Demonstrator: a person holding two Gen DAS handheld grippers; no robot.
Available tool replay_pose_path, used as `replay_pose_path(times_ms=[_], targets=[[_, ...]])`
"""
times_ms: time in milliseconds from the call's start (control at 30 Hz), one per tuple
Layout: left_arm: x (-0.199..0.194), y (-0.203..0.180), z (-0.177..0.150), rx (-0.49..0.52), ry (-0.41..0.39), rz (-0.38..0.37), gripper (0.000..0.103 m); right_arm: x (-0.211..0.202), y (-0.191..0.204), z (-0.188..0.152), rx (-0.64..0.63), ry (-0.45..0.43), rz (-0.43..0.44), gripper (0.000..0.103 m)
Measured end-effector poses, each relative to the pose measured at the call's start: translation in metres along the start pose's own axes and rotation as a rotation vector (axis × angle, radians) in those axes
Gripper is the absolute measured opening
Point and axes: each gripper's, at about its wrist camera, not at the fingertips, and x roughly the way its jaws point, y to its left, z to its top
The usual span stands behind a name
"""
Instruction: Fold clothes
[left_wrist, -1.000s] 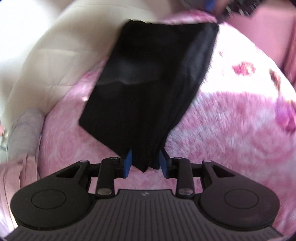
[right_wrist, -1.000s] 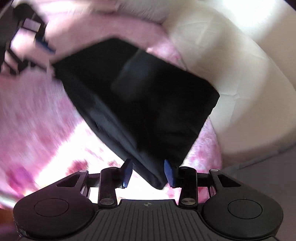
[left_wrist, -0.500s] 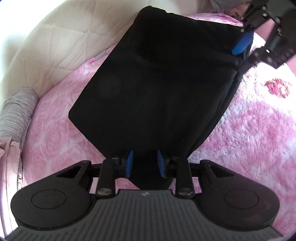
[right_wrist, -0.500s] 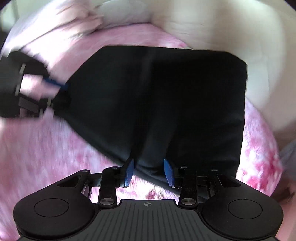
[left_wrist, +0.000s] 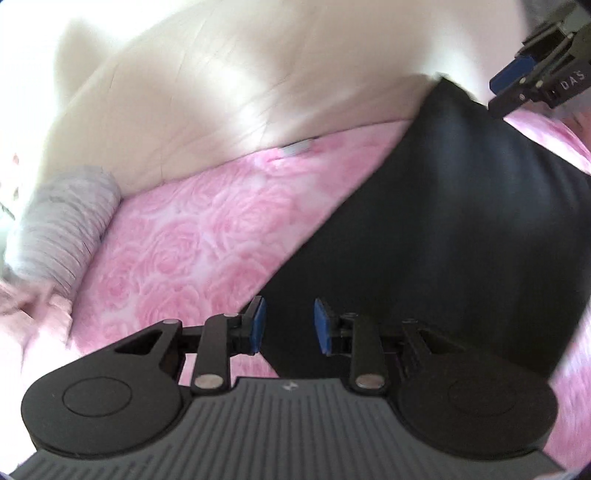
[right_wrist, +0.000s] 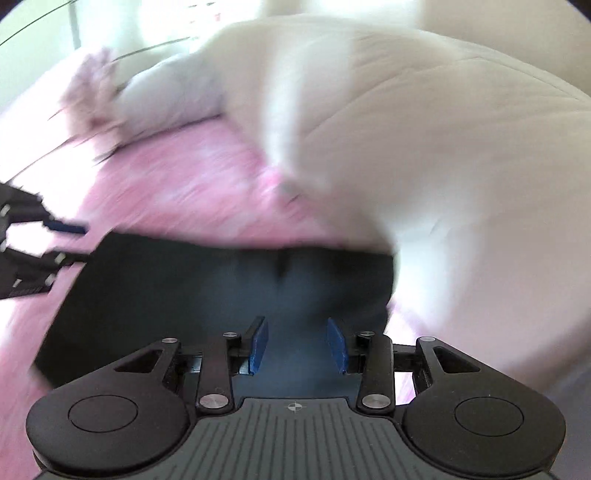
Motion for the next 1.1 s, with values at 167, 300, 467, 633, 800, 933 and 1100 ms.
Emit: replay_pose_path(times_ms=[167,300,467,633,800,933,1100], targets=[[0.042,0.007,0.003,-0.023,0.045,-0.004,0.026,0.057,-0.038,0.022,0.120,0.019,-0.025,0.039],[0.054,0.002,0.000,-0.034,0.033,0.009,0.017,0.101,-0.055,0.022,0.164,0.070,0.003,0.039],[0.057,0.002,0.002,-0.059,0.038,0.004,0.015,0.096,-0.057,0.026,0.157,0.071,0.028,0.039],[0.026,0.014,-0.005,-0.124,0.015,-0.013,0.021,0.060,-0.047,0.025,0.144,0.001,-0.002,0.040],[-0.001,0.010,-0.031,-0.192,0.029,-0.064,0.021,0.020,-0.018,-0.009,0.153,0.001,0.043,0.040],[0.020,-0.004,-0.050,-0.154,0.078,-0.086,0.021,0.025,0.006,-0.051,0.141,0.109,0.086,0.040],[-0.003,-0.007,-0.055,-0.178,0.071,-0.074,0.021,0.013,0.021,-0.075,0.099,0.122,0.031,0.041]])
